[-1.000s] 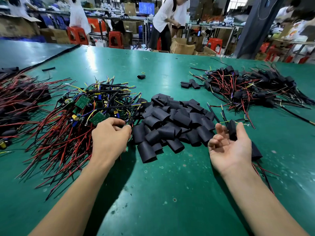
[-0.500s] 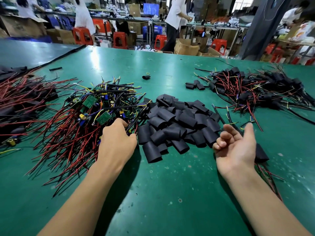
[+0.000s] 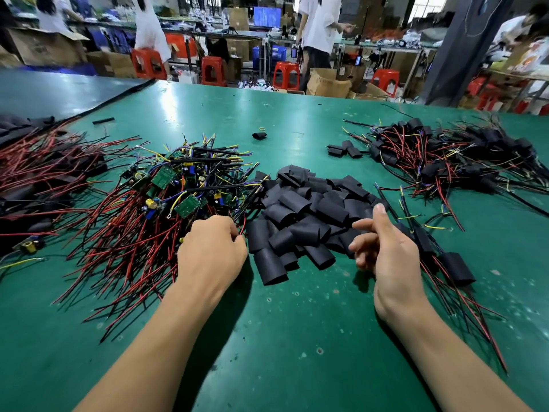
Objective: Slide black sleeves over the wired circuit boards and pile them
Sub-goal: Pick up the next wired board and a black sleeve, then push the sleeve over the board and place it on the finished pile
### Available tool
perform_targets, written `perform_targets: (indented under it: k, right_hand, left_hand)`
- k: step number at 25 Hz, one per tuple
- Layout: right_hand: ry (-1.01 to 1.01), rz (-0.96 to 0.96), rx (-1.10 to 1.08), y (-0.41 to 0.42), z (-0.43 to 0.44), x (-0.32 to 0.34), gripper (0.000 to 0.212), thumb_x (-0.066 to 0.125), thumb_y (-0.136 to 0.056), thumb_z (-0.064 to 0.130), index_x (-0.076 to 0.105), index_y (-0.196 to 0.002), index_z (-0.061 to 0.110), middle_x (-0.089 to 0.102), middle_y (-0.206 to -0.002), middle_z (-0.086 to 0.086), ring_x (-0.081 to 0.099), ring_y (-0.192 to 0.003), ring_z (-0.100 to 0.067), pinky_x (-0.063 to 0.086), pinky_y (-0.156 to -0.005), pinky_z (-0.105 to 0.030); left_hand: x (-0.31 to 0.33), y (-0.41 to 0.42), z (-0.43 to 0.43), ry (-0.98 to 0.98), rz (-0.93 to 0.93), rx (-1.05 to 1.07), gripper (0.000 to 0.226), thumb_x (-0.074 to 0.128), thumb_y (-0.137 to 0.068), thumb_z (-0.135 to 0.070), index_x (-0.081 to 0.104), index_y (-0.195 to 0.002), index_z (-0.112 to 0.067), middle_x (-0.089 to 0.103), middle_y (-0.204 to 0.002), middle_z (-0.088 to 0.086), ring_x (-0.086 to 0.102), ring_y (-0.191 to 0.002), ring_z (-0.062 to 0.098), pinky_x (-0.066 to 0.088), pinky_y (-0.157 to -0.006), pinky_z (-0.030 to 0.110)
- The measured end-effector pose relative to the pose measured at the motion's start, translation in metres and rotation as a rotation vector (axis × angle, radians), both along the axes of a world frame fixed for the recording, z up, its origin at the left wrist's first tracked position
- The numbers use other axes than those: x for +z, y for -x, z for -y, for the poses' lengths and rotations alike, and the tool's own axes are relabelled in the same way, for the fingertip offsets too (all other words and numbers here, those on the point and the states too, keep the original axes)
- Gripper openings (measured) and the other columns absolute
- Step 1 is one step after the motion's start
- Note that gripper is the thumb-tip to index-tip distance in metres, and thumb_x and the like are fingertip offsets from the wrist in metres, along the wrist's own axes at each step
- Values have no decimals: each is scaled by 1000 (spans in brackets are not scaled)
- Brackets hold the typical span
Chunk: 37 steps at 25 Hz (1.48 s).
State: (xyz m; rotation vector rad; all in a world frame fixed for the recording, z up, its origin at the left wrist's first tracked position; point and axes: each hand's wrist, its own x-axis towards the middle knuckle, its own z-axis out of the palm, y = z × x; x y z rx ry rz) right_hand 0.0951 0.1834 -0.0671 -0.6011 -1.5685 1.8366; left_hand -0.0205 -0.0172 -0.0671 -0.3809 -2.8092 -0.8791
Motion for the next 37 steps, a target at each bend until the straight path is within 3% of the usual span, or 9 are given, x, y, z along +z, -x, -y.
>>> perform_targets:
  k: [3,6,9,11,16,20,27,32,37]
  right_hand:
    - [-56,12,48,-1,1,-1,41,56,-96,48,69,-80,13,62,-58,-5,46,-43,-11,40,-43,-19]
    - [-133,13,103,-2,2,-4,34,60,-96,42,71,-77,16,63,-61,-6,47,-44,-12,40,-42,-22]
    - [-266,19,131,-4,5,-6,23,65,-96,35,70,-81,18,65,-65,-3,50,-49,-13,42,-47,-24]
    - [-364,34,147,-4,7,-8,5,70,-92,29,72,-91,25,66,-72,0,54,-58,-13,46,-54,-32]
    - [-502,-6,256,-7,14,-6,47,79,-78,35,64,-123,43,68,-84,5,49,-59,-8,46,-60,-20]
    - [-605,36,302,-9,15,-4,39,76,-86,22,68,-118,44,71,-91,12,55,-65,-5,48,-63,-20]
    - [-727,33,426,-10,16,-2,34,67,-83,13,73,-110,33,75,-106,16,69,-102,-2,52,-89,-20]
    - [-450,-88,343,-8,21,-2,13,64,-97,17,74,-104,21,76,-88,-4,71,-75,-14,55,-71,-25]
    - [179,-241,198,-4,11,16,15,63,-84,22,77,-89,19,70,-74,-7,61,-54,-16,52,-55,-22]
  left_hand:
    - [7,0,-4,-274,16,32,15,69,-84,-28,71,-72,-18,66,-61,-5,62,-61,16,49,-57,24]
    - [20,2,-5,-932,329,-14,23,73,-86,-20,64,-68,-10,47,-46,-7,33,-35,10,24,-36,17]
    - [32,-4,-6,-1210,581,-121,18,69,-87,-22,61,-76,-11,37,-48,-7,23,-28,6,9,-43,21]
    - [35,-10,-9,-1215,692,-236,16,70,-83,-24,60,-75,-14,35,-46,-7,24,-27,4,12,-37,14]
    - [29,-41,-25,-835,848,-607,17,78,-74,-27,67,-71,-14,48,-55,1,24,-32,6,15,-33,12]
    - [24,-53,-34,-748,839,-705,23,78,-77,-26,61,-67,-13,49,-80,18,24,-39,12,19,-34,14]
    - [20,-48,-31,-665,782,-744,22,78,-76,-31,65,-67,-15,52,-57,-4,36,-45,10,28,-40,17]
    - [20,-41,-31,-729,829,-577,47,59,-88,-54,72,-74,-11,57,-59,2,44,-38,12,29,-41,20]
    - [16,-33,-32,-891,899,-420,50,58,-91,-51,71,-92,-3,71,-74,12,57,-42,19,43,-39,21]
